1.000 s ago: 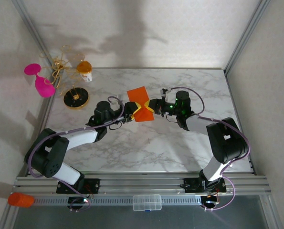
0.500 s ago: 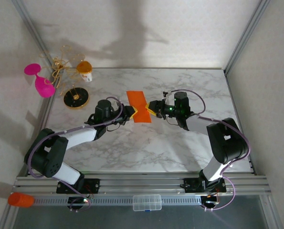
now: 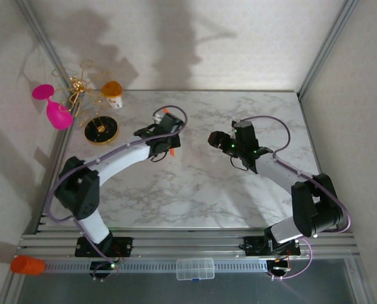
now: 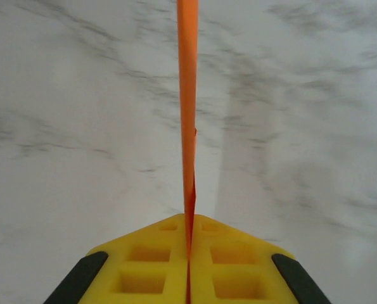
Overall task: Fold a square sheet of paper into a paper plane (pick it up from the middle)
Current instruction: Turn over the paper at the center of the table, then move the paper to the center of the table.
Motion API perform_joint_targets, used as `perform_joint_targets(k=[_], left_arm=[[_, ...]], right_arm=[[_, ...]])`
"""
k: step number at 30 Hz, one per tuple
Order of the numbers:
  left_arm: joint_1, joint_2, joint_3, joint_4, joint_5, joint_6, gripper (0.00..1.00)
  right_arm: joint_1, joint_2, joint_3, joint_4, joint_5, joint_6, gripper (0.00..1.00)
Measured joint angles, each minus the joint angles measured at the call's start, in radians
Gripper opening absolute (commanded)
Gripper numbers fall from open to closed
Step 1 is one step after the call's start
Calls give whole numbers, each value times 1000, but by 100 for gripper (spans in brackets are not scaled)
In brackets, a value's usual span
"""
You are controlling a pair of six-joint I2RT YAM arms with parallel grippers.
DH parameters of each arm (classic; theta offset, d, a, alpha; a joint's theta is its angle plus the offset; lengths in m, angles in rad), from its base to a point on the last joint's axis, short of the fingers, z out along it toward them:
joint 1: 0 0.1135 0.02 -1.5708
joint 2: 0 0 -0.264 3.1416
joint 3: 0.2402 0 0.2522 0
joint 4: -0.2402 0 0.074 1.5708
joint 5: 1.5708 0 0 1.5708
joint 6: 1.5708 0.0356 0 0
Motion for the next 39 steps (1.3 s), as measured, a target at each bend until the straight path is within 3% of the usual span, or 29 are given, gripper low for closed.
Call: perform_joint_targets(k=[4, 8, 12, 17, 23, 26, 34, 39], left_arm=[[-72, 140, 97, -168, -214, 18, 8], [-130, 259, 158, -251, -315, 16, 7], [-171, 336, 177, -263, -309, -2, 24], [-168, 337, 174, -214, -161, -11, 48], [-17, 130, 3, 0, 149, -49, 63], [84, 10, -96, 99, 237, -77, 67], [333, -245, -382, 246, 308, -156, 81], [415, -338, -467, 250, 308, -163, 87]], right_arm=[[0, -33, -8, -29, 91, -2, 74], [-1, -65, -29, -46, 156, 8, 74], [-8, -91, -56, -53, 197, 25, 74], [-28, -108, -81, -56, 202, 54, 73], [-38, -55, -85, -4, 99, 60, 63], [-14, 39, -56, 13, 33, 59, 58], [220, 353, 209, 10, -76, 53, 48], [333, 513, 386, -14, -122, 34, 46]])
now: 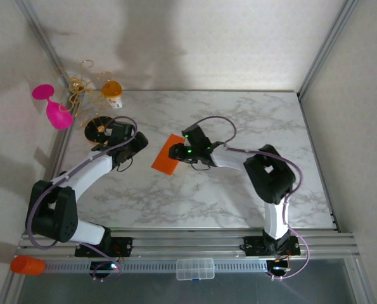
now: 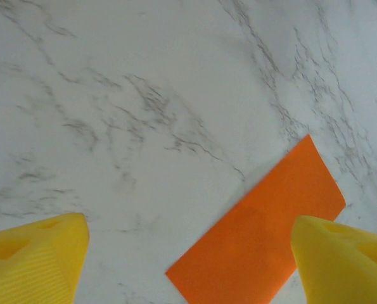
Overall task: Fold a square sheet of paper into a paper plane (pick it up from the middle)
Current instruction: Move the paper to the center of the table, then third fold the triangle at the center of the table.
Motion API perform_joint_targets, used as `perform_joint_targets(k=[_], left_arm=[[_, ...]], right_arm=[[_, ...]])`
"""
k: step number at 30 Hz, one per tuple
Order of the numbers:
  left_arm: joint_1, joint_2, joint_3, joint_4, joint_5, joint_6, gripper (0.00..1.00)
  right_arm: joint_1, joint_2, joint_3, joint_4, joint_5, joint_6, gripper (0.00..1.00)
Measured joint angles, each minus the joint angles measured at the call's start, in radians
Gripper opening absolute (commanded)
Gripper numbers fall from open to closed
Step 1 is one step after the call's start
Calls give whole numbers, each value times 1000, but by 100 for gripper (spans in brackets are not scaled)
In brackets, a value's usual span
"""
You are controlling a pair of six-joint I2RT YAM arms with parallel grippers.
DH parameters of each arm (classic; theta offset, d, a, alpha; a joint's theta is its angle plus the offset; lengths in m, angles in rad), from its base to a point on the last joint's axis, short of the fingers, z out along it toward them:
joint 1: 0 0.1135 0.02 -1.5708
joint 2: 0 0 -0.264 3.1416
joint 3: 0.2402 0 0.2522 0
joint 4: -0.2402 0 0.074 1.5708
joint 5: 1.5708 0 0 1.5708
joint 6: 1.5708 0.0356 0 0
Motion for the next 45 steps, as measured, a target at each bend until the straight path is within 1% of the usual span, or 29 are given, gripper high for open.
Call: perform_joint_targets(k=[3, 6, 9, 11, 14, 17, 22, 26, 29, 35, 40, 45], left_arm=[[20, -33, -26, 4, 1, 1, 92], [31, -46, -41, 11, 1, 0, 95], [32, -47, -47, 15, 2, 0, 99], [32, -47, -47, 19, 7, 1, 99], [32, -47, -47, 30, 13, 5, 99], [32, -43, -46, 35, 26, 12, 99], [32, -33, -46, 50, 74, 31, 99], [31, -32, -47, 76, 131, 31, 99], [21, -31, -47, 100, 169, 31, 99], [-53, 2, -54, 121, 219, 30, 99], [-113, 44, -66, 124, 240, 27, 99], [-133, 68, -67, 144, 257, 19, 99]], right_arm=[[40, 90, 98, -40, -21, -21, 45], [58, 158, 178, -93, -29, -43, 45], [61, 191, 214, -137, -41, -71, 45], [60, 191, 225, -160, -42, -98, 45], [60, 190, 225, -185, -42, -167, 45], [58, 178, 210, -204, -41, -280, 45], [29, 96, 111, -254, -39, -480, 47], [-8, 27, 44, -286, -38, -552, 48], [-18, -30, -2, -270, -34, -513, 50], [-17, -161, -65, -179, 51, -229, 47], [-17, -156, -84, -145, 111, -21, 45], [-17, -93, -84, -139, 117, 84, 45]])
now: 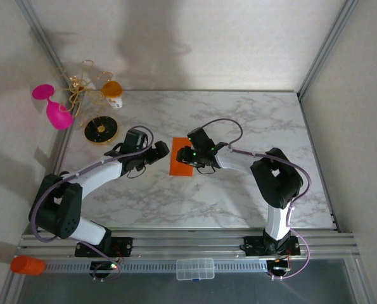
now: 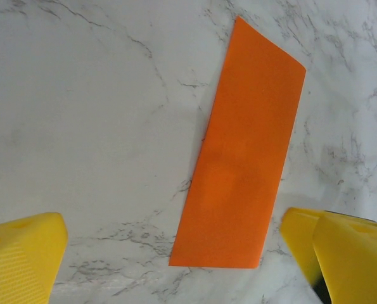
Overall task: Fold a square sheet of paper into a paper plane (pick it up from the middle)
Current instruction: Third fold the triangle at the center of the table.
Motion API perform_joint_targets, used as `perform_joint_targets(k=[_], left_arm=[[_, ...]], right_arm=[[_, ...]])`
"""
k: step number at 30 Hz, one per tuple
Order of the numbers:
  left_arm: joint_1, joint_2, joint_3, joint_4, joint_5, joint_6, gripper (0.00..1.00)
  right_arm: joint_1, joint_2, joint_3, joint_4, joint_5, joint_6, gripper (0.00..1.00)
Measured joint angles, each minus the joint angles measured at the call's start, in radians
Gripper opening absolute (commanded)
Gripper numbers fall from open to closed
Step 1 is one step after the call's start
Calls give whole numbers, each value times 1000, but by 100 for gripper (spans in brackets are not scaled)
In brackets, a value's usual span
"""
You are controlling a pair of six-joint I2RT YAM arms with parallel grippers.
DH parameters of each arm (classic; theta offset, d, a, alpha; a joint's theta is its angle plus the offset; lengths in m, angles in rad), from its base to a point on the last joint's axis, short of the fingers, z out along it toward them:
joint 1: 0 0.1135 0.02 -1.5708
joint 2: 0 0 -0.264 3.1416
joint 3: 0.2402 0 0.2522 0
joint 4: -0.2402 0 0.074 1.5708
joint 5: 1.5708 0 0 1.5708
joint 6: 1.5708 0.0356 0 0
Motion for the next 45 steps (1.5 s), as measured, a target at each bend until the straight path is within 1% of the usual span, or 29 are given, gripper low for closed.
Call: perform_joint_targets(k=[3, 7, 10, 15, 19, 23, 30, 40, 45], left_arm=[[-2, 18, 0, 13, 8, -8, 99], [-6, 38, 0, 21, 24, -15, 99], [-7, 47, 0, 21, 42, -15, 99], [-16, 68, 0, 29, 78, -15, 97], [-35, 98, 0, 39, 104, -21, 93], [-53, 117, 0, 61, 125, -55, 88], [-92, 131, 0, 129, 125, -161, 79], [-124, 182, -11, 186, 126, -252, 58], [-137, 204, -12, 197, 133, -280, 50]], right_arm=[[-2, 43, 0, -1, -5, 27, 45], [-17, 62, 5, 1, -23, 11, 45], [-39, 66, 6, 1, -34, -78, 48], [-83, 76, 11, 8, -58, -328, 48], [-90, 75, 14, 8, -94, -421, 48], [-96, 61, 8, 23, -121, -385, 46], [-117, 37, -5, 68, -92, -257, 43], [-125, 84, 0, 68, -74, -200, 43], [-125, 84, 0, 68, -67, -178, 42]])
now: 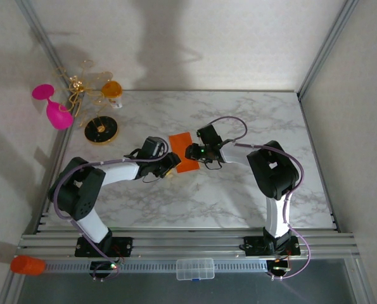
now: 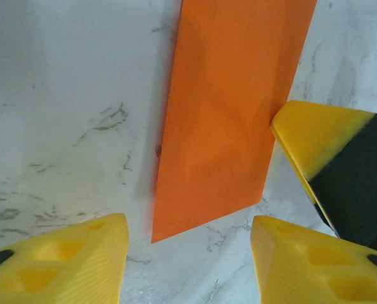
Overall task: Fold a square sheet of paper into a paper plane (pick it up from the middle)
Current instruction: Third fold the triangle at the center of the table.
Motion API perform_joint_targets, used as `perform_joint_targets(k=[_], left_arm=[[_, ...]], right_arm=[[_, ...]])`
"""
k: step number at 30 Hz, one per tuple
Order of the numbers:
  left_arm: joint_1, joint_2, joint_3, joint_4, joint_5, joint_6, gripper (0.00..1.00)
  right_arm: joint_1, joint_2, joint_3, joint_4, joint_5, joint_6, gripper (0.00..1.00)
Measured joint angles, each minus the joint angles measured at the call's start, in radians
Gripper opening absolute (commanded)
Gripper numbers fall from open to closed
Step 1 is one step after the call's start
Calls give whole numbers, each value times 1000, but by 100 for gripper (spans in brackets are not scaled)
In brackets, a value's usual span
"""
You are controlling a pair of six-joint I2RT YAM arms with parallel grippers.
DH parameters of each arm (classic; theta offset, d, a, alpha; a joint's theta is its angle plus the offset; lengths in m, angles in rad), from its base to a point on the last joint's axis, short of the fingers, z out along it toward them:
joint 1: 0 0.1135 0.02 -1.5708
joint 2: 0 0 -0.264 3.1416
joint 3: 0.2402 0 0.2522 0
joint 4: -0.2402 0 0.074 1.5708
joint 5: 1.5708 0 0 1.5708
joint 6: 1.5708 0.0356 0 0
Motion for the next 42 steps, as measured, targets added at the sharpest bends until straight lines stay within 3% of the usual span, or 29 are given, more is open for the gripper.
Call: perform_joint_targets(k=[19, 42], left_arm=[[-13, 68, 8, 18, 16, -19, 30], [11, 94, 55, 40, 31, 30, 26]], right_arm=[[-1, 1, -13, 21, 2, 34, 42], [-4, -2, -27, 42, -2, 41, 41]])
